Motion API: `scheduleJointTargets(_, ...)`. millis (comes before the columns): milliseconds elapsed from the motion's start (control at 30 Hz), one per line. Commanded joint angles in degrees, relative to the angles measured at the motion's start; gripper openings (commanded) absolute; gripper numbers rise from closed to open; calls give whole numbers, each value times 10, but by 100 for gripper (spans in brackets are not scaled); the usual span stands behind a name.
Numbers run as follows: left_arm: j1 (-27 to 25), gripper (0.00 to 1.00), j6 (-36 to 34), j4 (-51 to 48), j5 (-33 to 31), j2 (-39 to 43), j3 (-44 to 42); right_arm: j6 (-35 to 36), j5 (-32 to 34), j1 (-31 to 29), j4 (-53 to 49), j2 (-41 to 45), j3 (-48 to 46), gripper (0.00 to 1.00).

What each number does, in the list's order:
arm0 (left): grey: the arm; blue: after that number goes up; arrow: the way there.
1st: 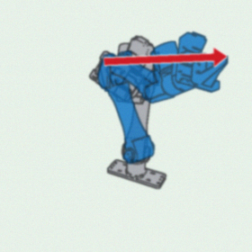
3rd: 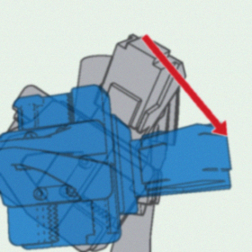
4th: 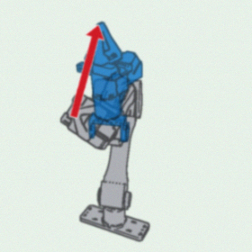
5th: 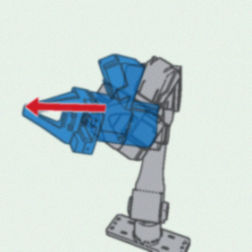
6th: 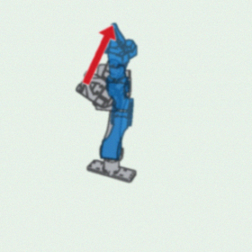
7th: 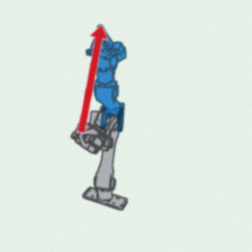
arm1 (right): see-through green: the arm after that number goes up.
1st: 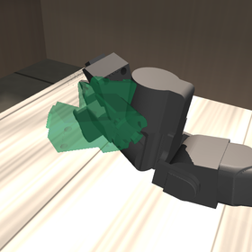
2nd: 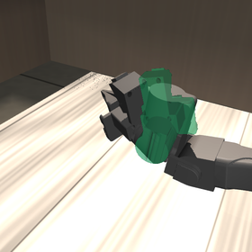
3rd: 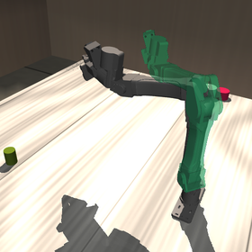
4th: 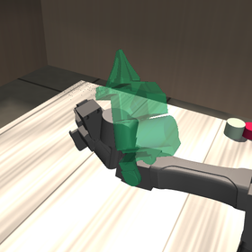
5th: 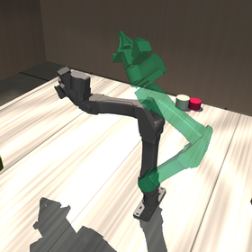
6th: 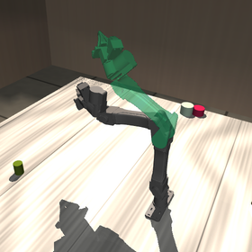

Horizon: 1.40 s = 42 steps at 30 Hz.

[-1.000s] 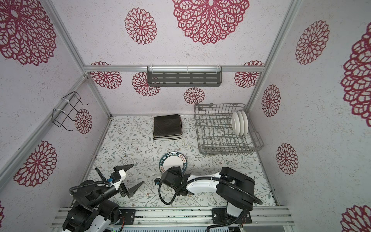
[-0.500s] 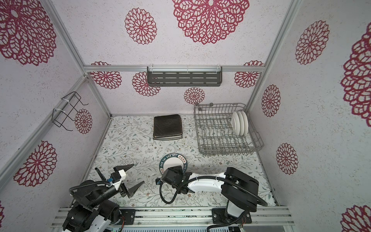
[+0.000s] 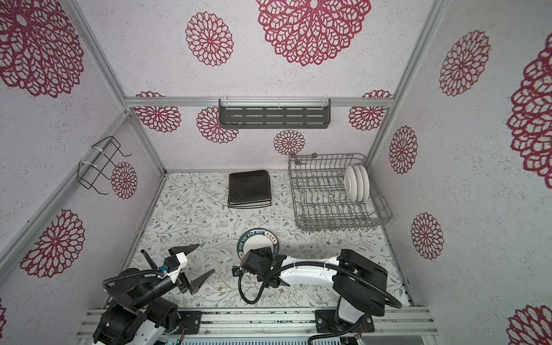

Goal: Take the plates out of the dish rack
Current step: 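Open the right gripper to release the stacked plate, then move the right gripper back to the plates in the rack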

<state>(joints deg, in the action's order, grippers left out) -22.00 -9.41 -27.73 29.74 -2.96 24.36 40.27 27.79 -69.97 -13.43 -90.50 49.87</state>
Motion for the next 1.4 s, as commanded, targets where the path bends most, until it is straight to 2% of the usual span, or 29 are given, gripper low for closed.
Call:
scheduleJointTargets(0, -4, 97, -6, 12, 2, 5, -8, -19, 2, 4, -20, 37, 25, 76)
scheduleJointTargets(100, -4, 98, -7, 12, 2, 5, -8, -32, 4, 4, -38, 56, 36, 76)
scheduleJointTargets(300, -4, 97, -7, 13, 2, 5, -8, -73, -34, 77, -114, 123, 67, 77)
scheduleJointTargets(467, -4, 97, -7, 14, -1, 2, -9, -67, -20, 138, -146, 172, 89, 78)
scheduleJointTargets(567, -4, 97, -7, 13, -1, 1, -9, -61, -16, 200, -142, 208, 96, 78)
scheduleJointTargets(667, -3, 97, -7, 14, -2, 1, -9, -80, -21, 289, -135, 236, 114, 78)
scheduleJointTargets(867, -3, 97, -8, 15, -12, 8, -9, -126, -104, 467, -83, 282, 112, 79)
scheduleJointTargets(1100, -3, 97, -7, 14, -9, 4, -10, -223, -280, 669, 8, 258, 103, 79)
scheduleJointTargets(1267, -3, 97, -7, 15, -14, 1, -9, -296, -397, 774, 54, 203, 127, 78)
scheduleJointTargets(1367, -2, 97, -6, 15, -16, 0, -9, -321, -447, 810, 81, 169, 130, 78)
